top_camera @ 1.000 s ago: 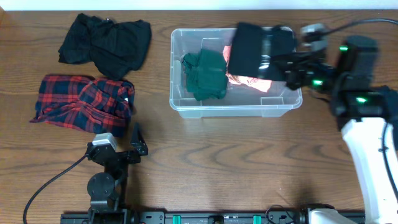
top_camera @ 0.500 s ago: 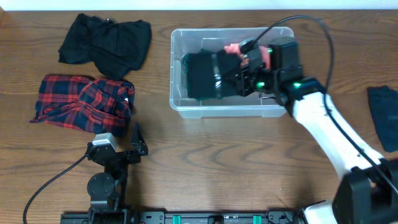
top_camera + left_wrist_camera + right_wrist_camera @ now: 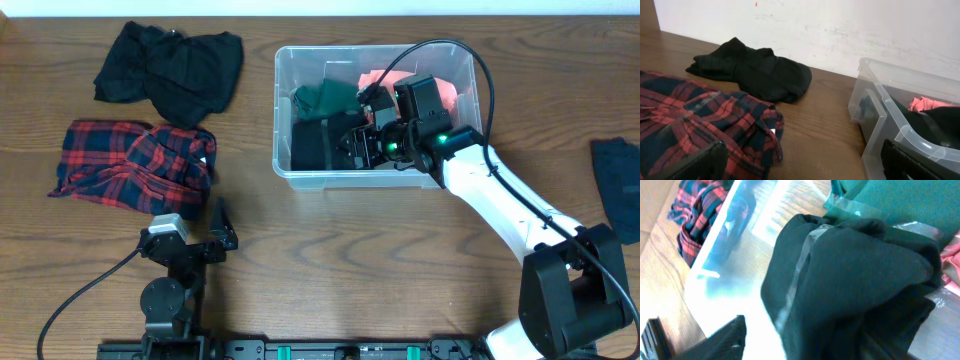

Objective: Pack container
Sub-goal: 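Carry the black garment into the bin beside the green shirt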

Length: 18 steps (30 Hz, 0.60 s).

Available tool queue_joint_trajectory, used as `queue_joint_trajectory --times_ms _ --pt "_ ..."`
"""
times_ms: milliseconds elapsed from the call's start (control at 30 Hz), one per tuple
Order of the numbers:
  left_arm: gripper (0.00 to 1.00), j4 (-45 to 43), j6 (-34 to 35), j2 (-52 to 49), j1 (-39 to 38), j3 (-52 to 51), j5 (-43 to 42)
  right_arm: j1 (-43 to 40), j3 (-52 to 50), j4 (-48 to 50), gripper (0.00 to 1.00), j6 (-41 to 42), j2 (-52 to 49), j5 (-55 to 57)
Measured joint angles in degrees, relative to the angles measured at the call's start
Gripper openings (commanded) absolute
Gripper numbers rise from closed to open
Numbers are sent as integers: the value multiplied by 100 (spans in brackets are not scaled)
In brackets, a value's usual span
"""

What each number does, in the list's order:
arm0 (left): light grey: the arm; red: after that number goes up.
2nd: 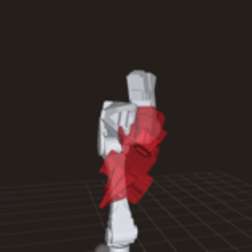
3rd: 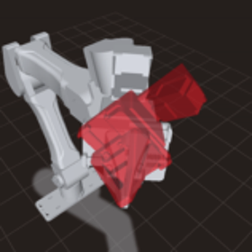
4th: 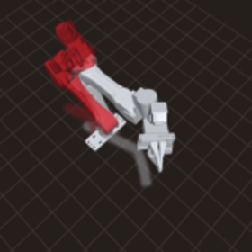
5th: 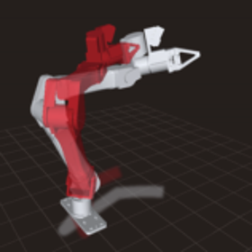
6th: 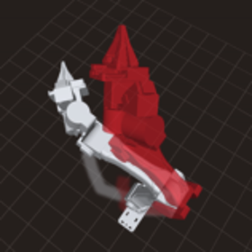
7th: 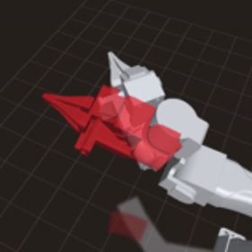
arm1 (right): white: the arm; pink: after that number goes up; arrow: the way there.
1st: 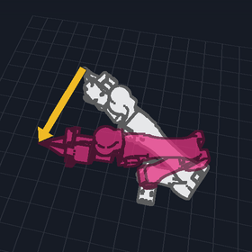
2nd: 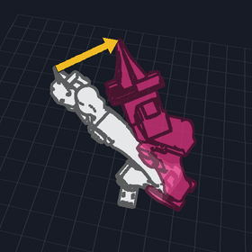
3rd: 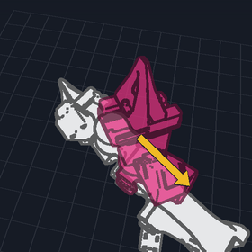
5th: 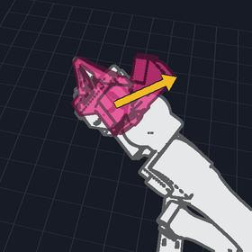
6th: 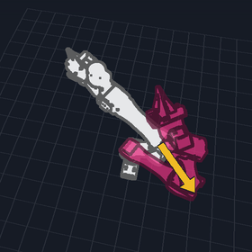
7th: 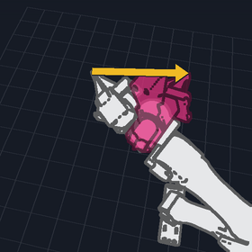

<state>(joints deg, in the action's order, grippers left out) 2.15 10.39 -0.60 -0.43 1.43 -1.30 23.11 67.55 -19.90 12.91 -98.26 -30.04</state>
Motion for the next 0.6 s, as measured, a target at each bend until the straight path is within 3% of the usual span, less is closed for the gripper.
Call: queue_joint_trajectory --times_ms 400,600 --pt "98 0 0 0 0 0 0 -2 120 -262 73 -48 0 22" --pt "98 0 0 0 0 0 0 -17 988 -914 77 -389 9 299"
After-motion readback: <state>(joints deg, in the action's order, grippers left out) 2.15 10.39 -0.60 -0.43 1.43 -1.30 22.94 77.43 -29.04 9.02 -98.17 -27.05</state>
